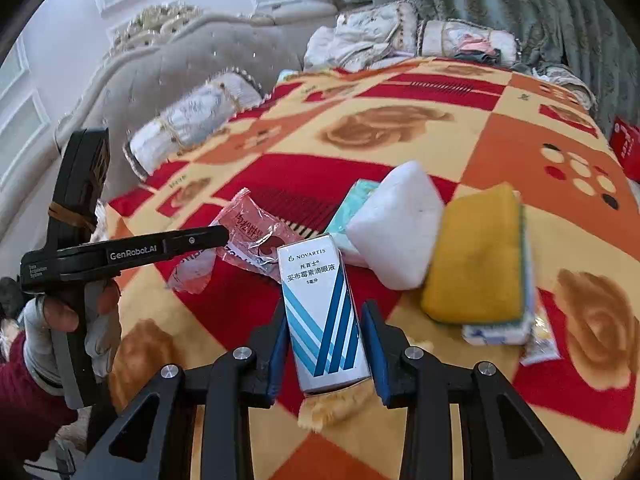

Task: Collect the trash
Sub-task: 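Grasp the pink candy wrapper with the left gripper while the right gripper grasps the white medicine box, then carry the wrapper and medicine box to the black bin and open both grippers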

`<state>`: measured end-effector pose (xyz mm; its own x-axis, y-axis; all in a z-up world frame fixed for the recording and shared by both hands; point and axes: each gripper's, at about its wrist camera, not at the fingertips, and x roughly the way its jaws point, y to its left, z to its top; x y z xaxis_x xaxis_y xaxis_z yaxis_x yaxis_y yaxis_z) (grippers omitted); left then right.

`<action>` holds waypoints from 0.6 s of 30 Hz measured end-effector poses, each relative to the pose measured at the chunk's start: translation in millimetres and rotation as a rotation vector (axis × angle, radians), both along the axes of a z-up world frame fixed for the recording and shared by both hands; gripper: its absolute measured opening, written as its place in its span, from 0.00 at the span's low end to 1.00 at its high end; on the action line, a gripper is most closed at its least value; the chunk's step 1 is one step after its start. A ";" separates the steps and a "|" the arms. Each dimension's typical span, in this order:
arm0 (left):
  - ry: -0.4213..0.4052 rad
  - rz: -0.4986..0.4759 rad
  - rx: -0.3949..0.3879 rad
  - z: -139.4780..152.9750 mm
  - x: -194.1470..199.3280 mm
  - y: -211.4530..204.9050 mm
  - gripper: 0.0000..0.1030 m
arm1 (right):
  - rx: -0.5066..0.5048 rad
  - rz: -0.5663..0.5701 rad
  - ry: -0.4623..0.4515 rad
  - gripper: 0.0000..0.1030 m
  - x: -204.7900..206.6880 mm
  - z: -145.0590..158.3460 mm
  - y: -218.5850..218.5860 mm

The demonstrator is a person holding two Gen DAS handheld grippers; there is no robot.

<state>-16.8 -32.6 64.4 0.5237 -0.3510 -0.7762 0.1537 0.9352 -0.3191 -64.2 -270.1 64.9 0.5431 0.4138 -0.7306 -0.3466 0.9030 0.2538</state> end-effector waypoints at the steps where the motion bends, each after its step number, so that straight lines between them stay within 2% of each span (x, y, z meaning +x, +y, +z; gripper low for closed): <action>1: -0.006 -0.010 -0.010 5.5 -3.9 -3.2 0.08 | 0.001 -0.003 -0.003 0.33 -4.8 3.0 -3.3; 10: -0.052 -0.099 -0.036 39.9 -32.1 -49.2 0.08 | -0.002 -0.064 -0.015 0.33 -42.8 10.7 -39.1; 18: -0.062 -0.191 -0.032 47.5 -51.7 -108.6 0.08 | -0.005 -0.156 -0.029 0.33 -77.0 13.8 -89.0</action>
